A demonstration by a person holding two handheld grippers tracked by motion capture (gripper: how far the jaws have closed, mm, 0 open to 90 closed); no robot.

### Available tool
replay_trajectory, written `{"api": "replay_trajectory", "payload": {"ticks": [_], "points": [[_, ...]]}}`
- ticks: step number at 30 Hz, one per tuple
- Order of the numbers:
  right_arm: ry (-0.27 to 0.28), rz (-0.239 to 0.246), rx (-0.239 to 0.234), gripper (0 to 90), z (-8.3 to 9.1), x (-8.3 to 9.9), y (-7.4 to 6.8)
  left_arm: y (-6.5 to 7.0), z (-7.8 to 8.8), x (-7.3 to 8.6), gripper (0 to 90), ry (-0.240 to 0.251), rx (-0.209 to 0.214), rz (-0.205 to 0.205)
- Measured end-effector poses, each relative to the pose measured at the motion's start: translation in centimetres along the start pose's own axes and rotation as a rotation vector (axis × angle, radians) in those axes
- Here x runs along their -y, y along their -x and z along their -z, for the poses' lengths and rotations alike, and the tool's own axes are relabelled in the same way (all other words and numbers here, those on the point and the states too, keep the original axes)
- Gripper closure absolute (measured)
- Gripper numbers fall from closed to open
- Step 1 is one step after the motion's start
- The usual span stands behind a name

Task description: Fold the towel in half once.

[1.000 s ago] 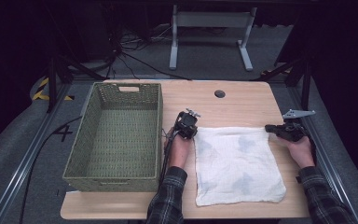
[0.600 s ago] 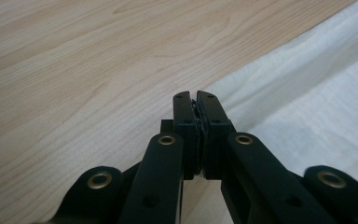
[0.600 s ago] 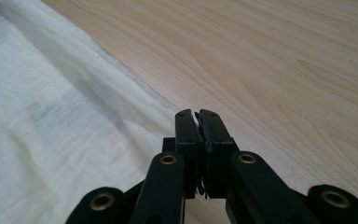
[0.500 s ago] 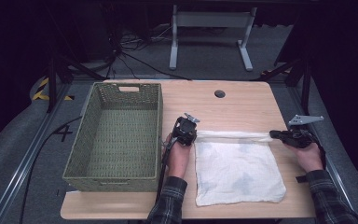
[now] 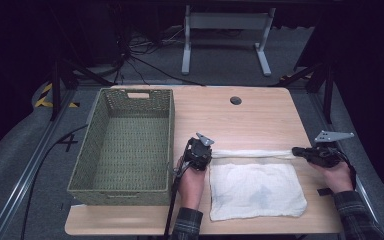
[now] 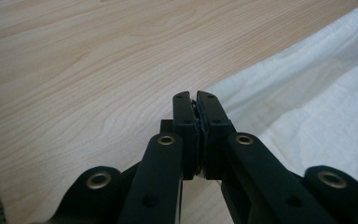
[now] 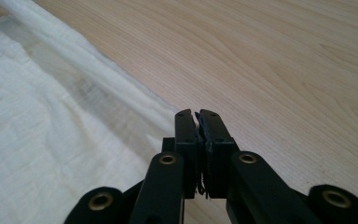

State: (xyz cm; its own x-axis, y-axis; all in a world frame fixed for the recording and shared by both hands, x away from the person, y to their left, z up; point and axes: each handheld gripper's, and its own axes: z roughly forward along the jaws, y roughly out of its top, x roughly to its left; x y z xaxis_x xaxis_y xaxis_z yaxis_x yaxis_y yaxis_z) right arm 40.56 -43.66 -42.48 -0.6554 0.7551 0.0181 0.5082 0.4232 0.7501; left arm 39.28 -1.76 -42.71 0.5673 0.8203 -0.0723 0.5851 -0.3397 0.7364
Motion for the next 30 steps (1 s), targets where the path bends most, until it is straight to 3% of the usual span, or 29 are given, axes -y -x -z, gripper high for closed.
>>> {"api": "replay_trajectory", "payload": {"ticks": [12,18,30], "points": [[0.03,0.014,-0.046,86.8,1.8,1.1,-1.4,1.5,1.3,2.3,87.5,-0.013,0.003,0.018],[0.022,0.011,-0.049,86.7,2.6,2.2,-2.2,2.0,1.7,2.6,87.5,-0.024,0.014,0.009],[0.045,0.047,-0.06,86.7,4.5,3.3,-4.6,3.6,4.7,4.1,87.5,0.002,0.028,-0.011]]}}
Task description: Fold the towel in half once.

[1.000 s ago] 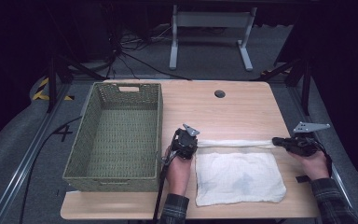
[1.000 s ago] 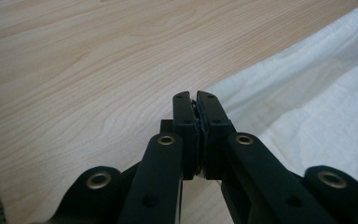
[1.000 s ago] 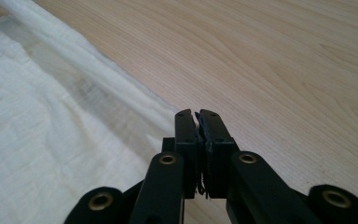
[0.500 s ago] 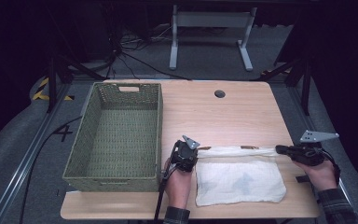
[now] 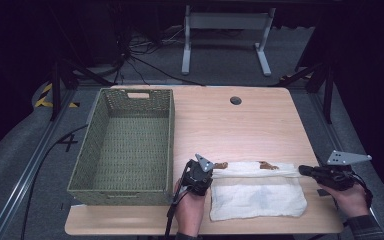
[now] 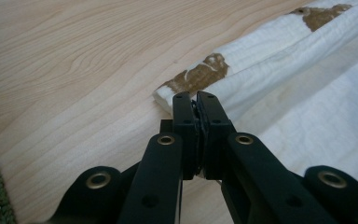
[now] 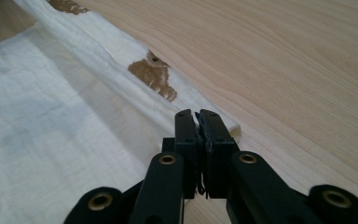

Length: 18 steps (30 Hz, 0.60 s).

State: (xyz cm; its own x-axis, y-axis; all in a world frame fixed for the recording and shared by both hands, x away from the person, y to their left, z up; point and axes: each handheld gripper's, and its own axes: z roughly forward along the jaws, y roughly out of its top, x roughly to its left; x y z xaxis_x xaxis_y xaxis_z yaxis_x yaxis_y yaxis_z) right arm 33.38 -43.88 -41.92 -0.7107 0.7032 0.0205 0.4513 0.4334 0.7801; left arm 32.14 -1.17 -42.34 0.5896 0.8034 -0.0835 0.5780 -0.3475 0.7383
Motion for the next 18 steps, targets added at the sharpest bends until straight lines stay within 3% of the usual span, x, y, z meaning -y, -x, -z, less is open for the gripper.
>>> {"api": "replay_trajectory", "payload": {"ticks": [18], "points": [[0.015,0.027,-0.049,86.6,2.5,2.2,-3.7,1.6,2.6,3.3,87.4,-0.002,0.058,-0.013]]}}
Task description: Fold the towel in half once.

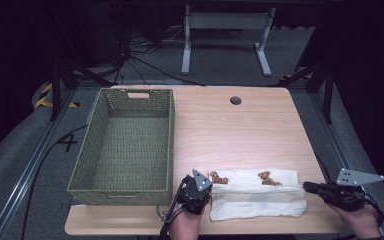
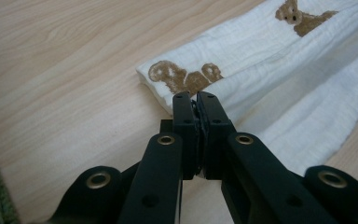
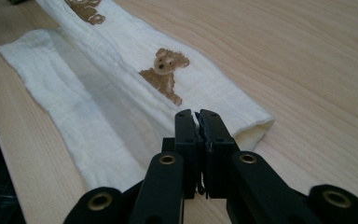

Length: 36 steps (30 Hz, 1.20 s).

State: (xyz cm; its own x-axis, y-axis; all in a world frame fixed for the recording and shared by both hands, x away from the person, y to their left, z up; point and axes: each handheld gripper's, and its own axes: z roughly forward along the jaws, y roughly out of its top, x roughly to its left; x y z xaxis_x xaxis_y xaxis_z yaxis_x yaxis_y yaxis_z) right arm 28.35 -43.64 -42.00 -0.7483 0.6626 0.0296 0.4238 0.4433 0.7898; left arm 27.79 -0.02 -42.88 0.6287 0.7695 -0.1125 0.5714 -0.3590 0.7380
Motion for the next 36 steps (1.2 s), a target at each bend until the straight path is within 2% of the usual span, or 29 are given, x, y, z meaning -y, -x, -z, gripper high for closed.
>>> {"api": "replay_trajectory", "payload": {"ticks": [4,7,9,12,14,16,17,21,27,31,33,34,35,36], "points": [[-0.042,-0.004,-0.016,86.6,0.0,1.0,-0.6,0.8,0.1,1.0,87.5,-0.029,0.011,-0.01],[-0.062,-0.01,-0.022,86.6,0.1,1.6,-0.8,0.9,0.3,1.5,87.4,-0.027,0.025,-0.005],[-0.058,-0.015,-0.023,86.6,0.3,1.8,-0.8,1.0,0.4,1.7,87.4,-0.021,0.032,-0.003],[-0.018,-0.011,-0.009,86.6,1.1,1.8,-1.1,1.6,1.2,1.7,87.5,-0.012,0.03,-0.026],[-0.011,-0.012,-0.011,86.6,1.3,1.8,-1.3,1.8,1.3,1.7,87.4,-0.017,0.026,-0.03],[-0.026,-0.005,-0.026,86.6,1.3,2.3,-1.6,1.9,1.3,1.9,87.4,-0.032,0.028,-0.039],[-0.064,-0.005,-0.04,86.5,1.0,2.8,-1.9,2.0,0.8,2.3,87.4,-0.048,0.036,-0.038],[-0.131,0.003,-0.056,86.4,0.2,3.2,-2.1,2.0,0.1,3.1,87.3,-0.078,0.046,-0.026],[-0.175,-0.009,-0.08,85.3,-0.1,3.6,-2.0,2.0,-0.4,3.7,86.5,-0.104,0.069,-0.024],[-0.137,-0.026,-0.091,74.5,0.2,3.5,-1.8,1.8,0.2,3.3,81.6,-0.073,0.062,-0.025],[-0.117,-0.026,-0.079,72.8,0.5,3.4,-1.7,1.7,0.5,3.1,77.9,-0.067,0.061,-0.026],[-0.096,-0.027,-0.08,72.5,0.7,3.2,-1.6,1.7,0.8,2.7,77.9,-0.05,0.061,-0.022],[-0.051,-0.025,-0.074,71.1,1.0,2.8,-1.5,1.6,1.1,2.2,75.2,-0.034,0.051,-0.028],[-0.044,-0.032,-0.075,70.7,1.1,2.7,-1.4,1.6,1.1,1.9,74.3,-0.03,0.049,-0.032]]}}
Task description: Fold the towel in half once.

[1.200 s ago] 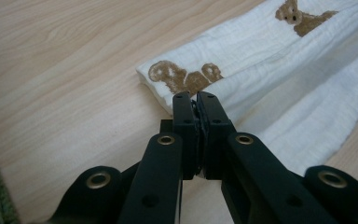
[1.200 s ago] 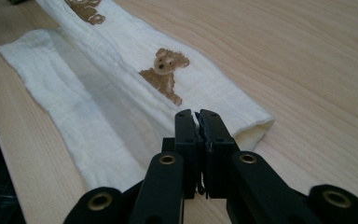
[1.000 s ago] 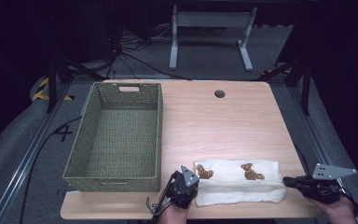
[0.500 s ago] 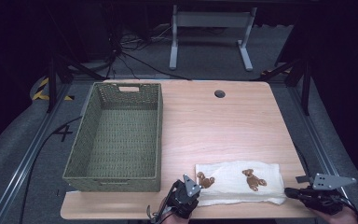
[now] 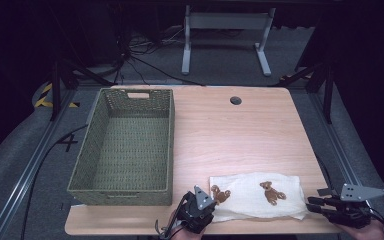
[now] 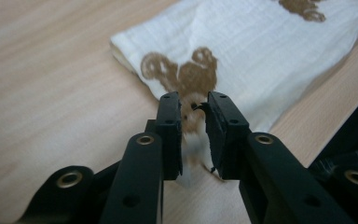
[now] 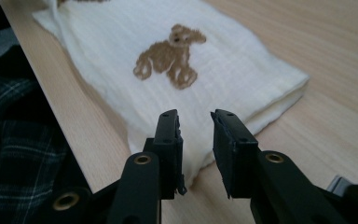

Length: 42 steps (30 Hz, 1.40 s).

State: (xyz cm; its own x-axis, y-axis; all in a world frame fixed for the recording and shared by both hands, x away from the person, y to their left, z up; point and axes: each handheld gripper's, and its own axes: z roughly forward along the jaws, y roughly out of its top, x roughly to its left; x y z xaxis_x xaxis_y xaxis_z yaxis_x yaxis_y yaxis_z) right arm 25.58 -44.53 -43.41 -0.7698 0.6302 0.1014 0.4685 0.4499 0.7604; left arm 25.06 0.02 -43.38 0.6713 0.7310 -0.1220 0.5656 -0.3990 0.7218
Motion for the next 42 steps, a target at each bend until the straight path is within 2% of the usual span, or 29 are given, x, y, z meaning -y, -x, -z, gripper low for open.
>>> {"api": "replay_trajectory", "payload": {"ticks": [2,6,9,11,14,18,23,24,30,33,38,41,42], "points": [[0.019,0.008,0.006,69.8,0.1,-0.5,0.2,-0.1,-0.1,-0.4,70.9,0.01,-0.008,-0.01],[0.022,0.008,0.028,68.7,-0.2,-1.2,0.6,-0.6,-0.8,-1.2,66.3,0.011,-0.025,-0.01],[0.021,0.004,0.055,68.9,-0.7,-1.9,1.4,-1.5,-1.6,-2.1,64.9,0.011,-0.048,-0.016],[0.028,-0.003,0.07,69.7,-1.0,-2.4,2.1,-2.2,-2.4,-2.6,63.7,0.012,-0.061,-0.006],[0.023,-0.007,0.094,70.7,-1.7,-3.2,3.2,-2.9,-3.3,-3.1,63.2,0.005,-0.069,-0.005],[-0.012,-0.025,0.111,71.4,-3.2,-4.0,4.8,-3.7,-4.3,-3.8,62.3,-0.003,-0.067,-0.004],[-0.049,-0.044,0.108,72.0,-4.5,-4.2,5.9,-4.5,-4.9,-4.5,60.9,-0.006,-0.066,0.0],[-0.069,-0.047,0.109,72.1,-4.8,-4.2,6.2,-4.6,-4.9,-4.6,60.9,-0.009,-0.07,-0.002],[-0.136,-0.052,0.115,79.6,-5.7,-3.8,6.4,-5.3,-5.9,-4.9,59.4,-0.03,-0.048,-0.008],[-0.14,-0.049,0.112,83.4,-5.8,-3.7,6.3,-5.4,-6.4,-4.9,59.2,-0.041,-0.037,-0.009],[-0.14,-0.05,0.115,84.4,-5.8,-3.7,6.2,-5.4,-7.3,-4.9,59.2,-0.059,-0.025,-0.021],[-0.14,-0.052,0.116,84.6,-5.8,-3.7,6.2,-5.2,-7.8,-4.7,64.7,-0.093,-0.025,-0.047],[-0.139,-0.052,0.117,84.7,-5.8,-3.7,6.2,-5.1,-7.9,-4.5,66.4,-0.081,-0.025,-0.051]]}}
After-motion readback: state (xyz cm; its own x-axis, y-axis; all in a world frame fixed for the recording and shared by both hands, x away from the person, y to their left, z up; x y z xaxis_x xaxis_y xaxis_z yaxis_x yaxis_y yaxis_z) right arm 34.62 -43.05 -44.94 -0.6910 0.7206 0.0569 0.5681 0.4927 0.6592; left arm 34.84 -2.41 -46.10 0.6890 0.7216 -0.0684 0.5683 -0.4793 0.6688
